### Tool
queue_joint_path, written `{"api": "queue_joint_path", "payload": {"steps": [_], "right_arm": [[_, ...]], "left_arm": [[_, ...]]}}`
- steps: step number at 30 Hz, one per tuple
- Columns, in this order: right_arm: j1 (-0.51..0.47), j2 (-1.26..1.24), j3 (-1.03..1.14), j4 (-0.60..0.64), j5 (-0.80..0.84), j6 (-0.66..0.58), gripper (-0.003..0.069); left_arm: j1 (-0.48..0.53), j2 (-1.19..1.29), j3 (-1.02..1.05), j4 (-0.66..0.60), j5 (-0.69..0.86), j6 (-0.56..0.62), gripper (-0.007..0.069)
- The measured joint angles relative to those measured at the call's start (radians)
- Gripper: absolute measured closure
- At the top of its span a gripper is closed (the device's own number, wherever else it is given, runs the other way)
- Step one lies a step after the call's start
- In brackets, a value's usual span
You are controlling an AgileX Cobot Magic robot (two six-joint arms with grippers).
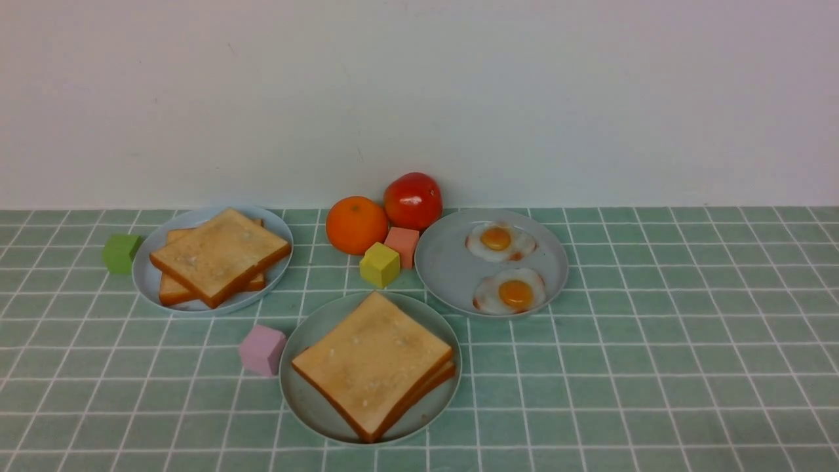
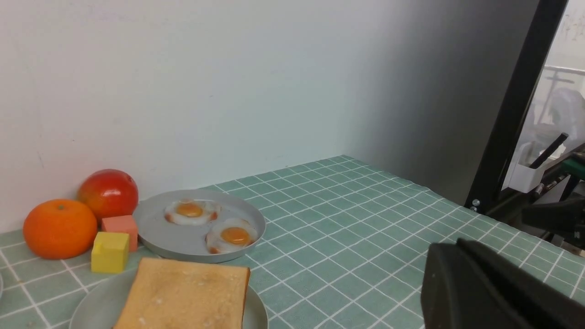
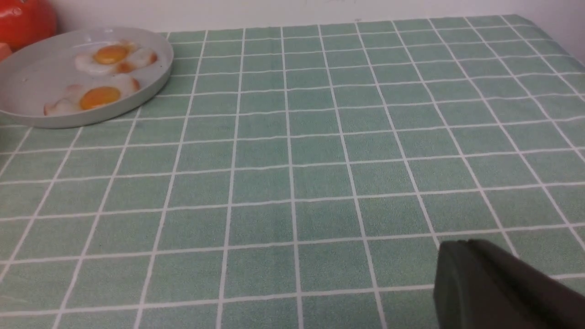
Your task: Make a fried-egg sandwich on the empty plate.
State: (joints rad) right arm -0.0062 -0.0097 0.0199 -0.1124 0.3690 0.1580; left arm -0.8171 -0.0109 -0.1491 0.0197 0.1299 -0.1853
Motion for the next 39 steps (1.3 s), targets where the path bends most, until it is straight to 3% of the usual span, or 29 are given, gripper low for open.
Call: {"api": "queue_joint_path", "payload": {"steps": [4, 11, 12, 16, 21, 39], "right_arm": [[0.0, 0.0, 0.0, 0.0, 0.001, 0.0, 0.0659], [0.0, 0.0, 0.0, 0.0, 0.001, 0.0, 0.0658], [0.0, 0.0, 0.0, 0.0, 0.001, 0.0, 0.0658], [0.0, 0.0, 0.0, 0.0, 0.001, 0.0, 0.0658], [0.0, 0.0, 0.0, 0.0, 0.001, 0.0, 0.0658], [0.0, 0.0, 0.0, -0.001, 0.001, -0.002, 0.0645]], "left_arm": [[0.039, 0.0, 0.001, 0.007, -0.006, 0.0, 0.0629], [0.486, 0.0, 0.029, 0.011, 0.012, -0.018, 0.0638], [0.592, 0.0, 0.066, 0.004, 0.016, -0.021, 0.0638], [0.738, 0.0, 0.166, -0.032, 0.073, -0.044, 0.0638], [0.766, 0.0, 0.18, -0.034, 0.242, -0.053, 0.0638], [0.766, 0.0, 0.18, -0.038, 0.243, -0.054, 0.0638]]}}
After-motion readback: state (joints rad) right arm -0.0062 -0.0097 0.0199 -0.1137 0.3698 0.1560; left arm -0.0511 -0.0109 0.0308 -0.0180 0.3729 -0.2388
